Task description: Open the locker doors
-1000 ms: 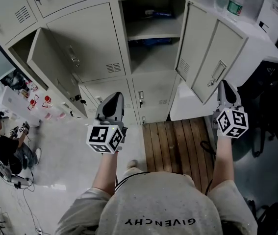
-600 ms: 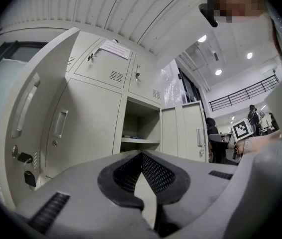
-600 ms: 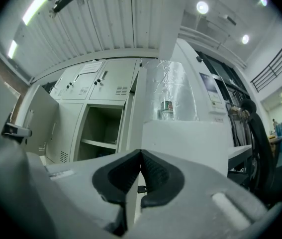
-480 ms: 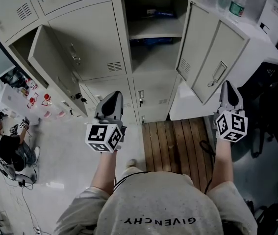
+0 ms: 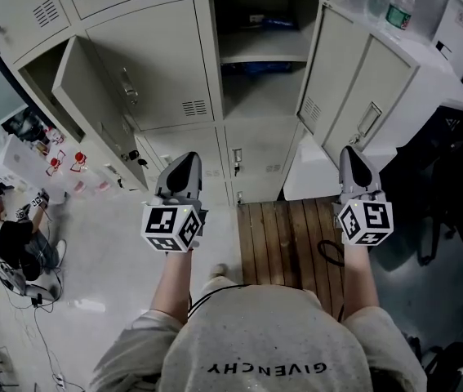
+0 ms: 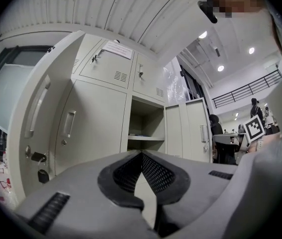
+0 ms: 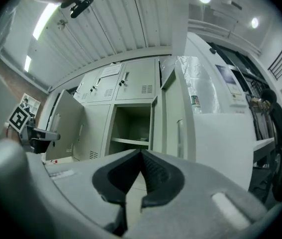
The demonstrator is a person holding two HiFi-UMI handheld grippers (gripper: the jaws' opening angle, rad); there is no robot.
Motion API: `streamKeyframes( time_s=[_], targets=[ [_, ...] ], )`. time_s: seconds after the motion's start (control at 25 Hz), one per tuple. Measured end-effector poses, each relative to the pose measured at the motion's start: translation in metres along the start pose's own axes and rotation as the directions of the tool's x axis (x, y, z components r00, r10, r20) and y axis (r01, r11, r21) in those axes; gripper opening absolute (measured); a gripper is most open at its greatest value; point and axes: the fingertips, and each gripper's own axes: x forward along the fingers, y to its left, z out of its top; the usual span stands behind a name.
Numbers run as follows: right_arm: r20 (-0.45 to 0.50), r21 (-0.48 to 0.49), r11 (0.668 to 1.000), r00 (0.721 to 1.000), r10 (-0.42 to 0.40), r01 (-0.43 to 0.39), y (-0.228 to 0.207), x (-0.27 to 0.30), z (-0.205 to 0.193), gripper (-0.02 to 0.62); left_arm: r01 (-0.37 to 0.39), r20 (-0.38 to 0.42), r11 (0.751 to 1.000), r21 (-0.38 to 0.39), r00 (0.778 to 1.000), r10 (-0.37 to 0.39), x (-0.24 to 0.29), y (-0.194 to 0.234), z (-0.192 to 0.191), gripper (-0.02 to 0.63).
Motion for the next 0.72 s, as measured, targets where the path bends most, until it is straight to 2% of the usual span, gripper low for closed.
streamKeyframes(
  time_s=[0.28, 0.72],
  targets=[
    [-0.021, 0.064, 0.992, 0.994, 0.112, -0.110, 0.042, -0.001, -0.019, 0.000, -0.038, -0.018, 0.999, 0.015, 0.999, 0.038, -0.015, 0.008, -0.012, -0.002],
    [-0.009, 0.078, 0.983, 0.986, 0.169, -0.168, 0.067, -0.009, -0.028, 0.000, -0.068, -0.022, 0.997, 0.020, 0.997, 0.069, -0.042, 0.008, -0.022, -0.002]
  ],
)
